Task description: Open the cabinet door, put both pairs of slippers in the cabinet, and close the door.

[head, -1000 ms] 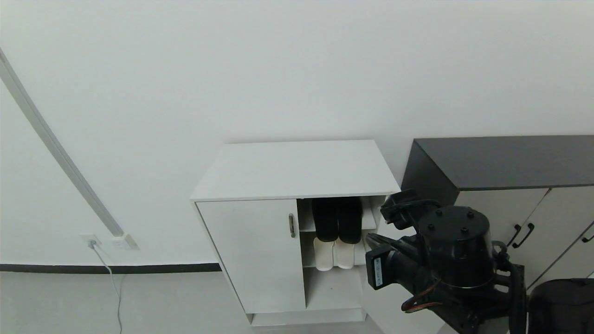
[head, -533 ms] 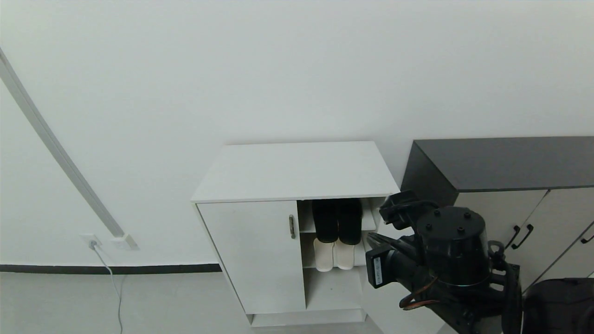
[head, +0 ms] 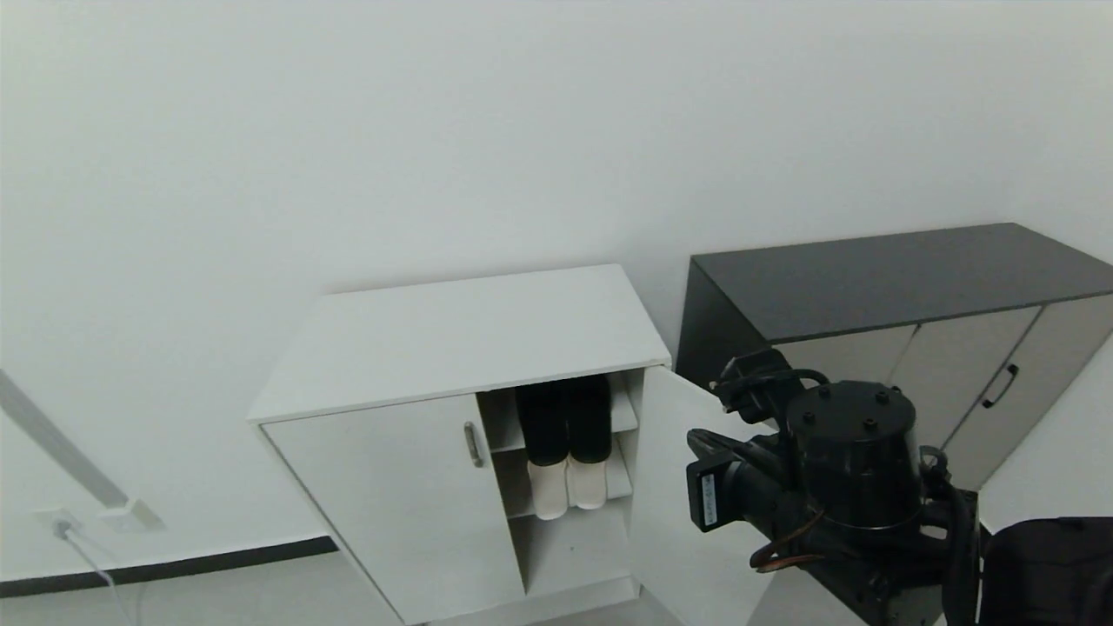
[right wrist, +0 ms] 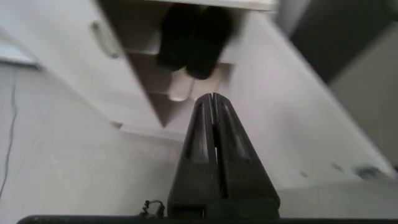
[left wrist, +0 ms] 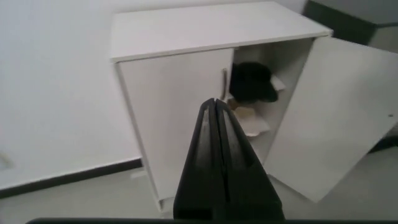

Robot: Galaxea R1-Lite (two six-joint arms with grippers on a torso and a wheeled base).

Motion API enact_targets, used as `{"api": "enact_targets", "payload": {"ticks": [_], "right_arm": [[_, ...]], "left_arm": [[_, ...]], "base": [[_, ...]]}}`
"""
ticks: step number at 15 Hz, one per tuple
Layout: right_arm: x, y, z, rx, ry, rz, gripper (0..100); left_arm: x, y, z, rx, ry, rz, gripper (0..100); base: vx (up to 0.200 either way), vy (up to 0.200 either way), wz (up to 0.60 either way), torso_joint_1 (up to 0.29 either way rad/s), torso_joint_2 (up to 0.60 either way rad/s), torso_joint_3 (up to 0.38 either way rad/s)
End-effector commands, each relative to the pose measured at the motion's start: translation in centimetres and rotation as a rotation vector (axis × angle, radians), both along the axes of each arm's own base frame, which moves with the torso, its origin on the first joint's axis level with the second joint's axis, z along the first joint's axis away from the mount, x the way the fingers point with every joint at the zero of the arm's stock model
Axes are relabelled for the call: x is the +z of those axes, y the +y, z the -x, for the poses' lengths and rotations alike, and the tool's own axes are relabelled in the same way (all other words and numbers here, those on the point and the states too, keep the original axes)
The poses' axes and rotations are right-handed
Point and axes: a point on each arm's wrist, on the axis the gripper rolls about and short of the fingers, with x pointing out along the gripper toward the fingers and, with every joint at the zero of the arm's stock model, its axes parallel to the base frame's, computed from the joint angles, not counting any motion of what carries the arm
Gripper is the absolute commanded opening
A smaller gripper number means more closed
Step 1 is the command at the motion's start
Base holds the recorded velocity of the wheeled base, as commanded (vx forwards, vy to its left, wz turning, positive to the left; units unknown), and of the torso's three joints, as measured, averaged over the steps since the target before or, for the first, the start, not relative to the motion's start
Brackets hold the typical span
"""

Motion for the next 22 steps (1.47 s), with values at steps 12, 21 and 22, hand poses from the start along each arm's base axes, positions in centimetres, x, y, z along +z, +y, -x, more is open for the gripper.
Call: {"api": "enact_targets", "payload": {"ticks": [12, 21, 22], "right_arm": [[0.0, -0.3, -0.3, -0.012, -0.026, 0.016, 0], [0.9, -1.8, -4.3, -0.133, -0.047, -0.010, 0], [0.8, -2.2, -5.7, -0.170, -0.039, -0.002, 0]], "left_arm": [[0.0, 0.0, 0.0, 0.000, 0.000, 0.001, 0], [0.0, 0.0, 0.0, 0.000, 0.000, 0.000, 0], [0.0, 0.0, 0.0, 0.000, 0.000, 0.000, 0]], "base": [[-0.067, 0.000, 0.00, 0.002, 0.00, 0.001], [-0.067, 0.000, 0.00, -0.002, 0.00, 0.000], [0.000, 0.000, 0.00, 0.000, 0.00, 0.000]]}}
